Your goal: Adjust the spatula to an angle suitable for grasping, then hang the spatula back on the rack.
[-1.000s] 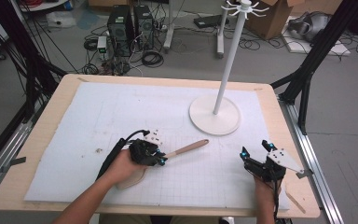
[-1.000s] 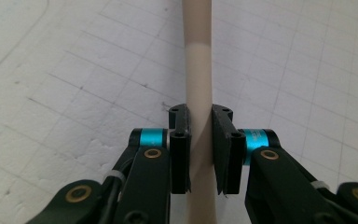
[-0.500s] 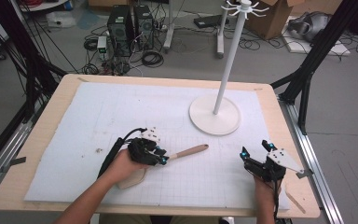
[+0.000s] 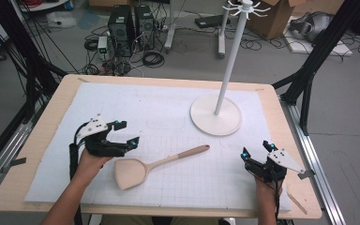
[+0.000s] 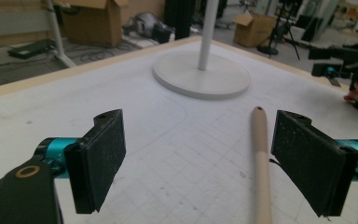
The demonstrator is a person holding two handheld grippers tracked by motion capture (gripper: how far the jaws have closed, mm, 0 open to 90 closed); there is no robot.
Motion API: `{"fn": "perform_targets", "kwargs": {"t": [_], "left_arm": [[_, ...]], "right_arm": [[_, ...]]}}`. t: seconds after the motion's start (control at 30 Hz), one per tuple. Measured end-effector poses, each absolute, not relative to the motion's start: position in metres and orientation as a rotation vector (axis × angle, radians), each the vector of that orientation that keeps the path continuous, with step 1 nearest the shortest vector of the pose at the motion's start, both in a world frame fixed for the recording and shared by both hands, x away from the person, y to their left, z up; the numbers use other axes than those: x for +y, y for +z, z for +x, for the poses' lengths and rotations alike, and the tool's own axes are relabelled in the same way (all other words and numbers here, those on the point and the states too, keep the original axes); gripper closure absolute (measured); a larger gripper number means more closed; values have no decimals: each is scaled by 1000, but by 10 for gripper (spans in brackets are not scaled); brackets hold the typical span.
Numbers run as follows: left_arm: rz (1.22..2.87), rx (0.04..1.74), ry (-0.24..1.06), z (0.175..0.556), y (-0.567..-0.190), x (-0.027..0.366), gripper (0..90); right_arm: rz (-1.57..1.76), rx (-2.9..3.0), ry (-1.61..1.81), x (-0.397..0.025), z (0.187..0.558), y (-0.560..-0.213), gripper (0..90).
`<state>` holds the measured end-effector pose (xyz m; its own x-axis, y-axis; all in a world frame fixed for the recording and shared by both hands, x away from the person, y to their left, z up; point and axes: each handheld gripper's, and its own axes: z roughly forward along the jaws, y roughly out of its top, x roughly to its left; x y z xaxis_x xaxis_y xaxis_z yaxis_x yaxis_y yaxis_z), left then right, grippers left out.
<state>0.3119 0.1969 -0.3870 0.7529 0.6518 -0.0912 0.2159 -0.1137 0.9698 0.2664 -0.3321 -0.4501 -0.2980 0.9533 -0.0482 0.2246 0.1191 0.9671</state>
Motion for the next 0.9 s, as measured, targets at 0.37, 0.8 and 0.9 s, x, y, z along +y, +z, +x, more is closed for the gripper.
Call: {"fn": "perform_targets", "kwargs": {"t": [0.37,0.8,0.9], "left_arm": [[1570,786,514,308,-404,228,149],[1619,783,464,309,-398,219,157],[1651,760,458,309,-396,213,157]], "right_arm": [[1162,1664,1207,-330,267,-450,174],[1154,1658,1209,-330,267,-450,174],[1152,1653,1208,-330,267,-450,174]]}}
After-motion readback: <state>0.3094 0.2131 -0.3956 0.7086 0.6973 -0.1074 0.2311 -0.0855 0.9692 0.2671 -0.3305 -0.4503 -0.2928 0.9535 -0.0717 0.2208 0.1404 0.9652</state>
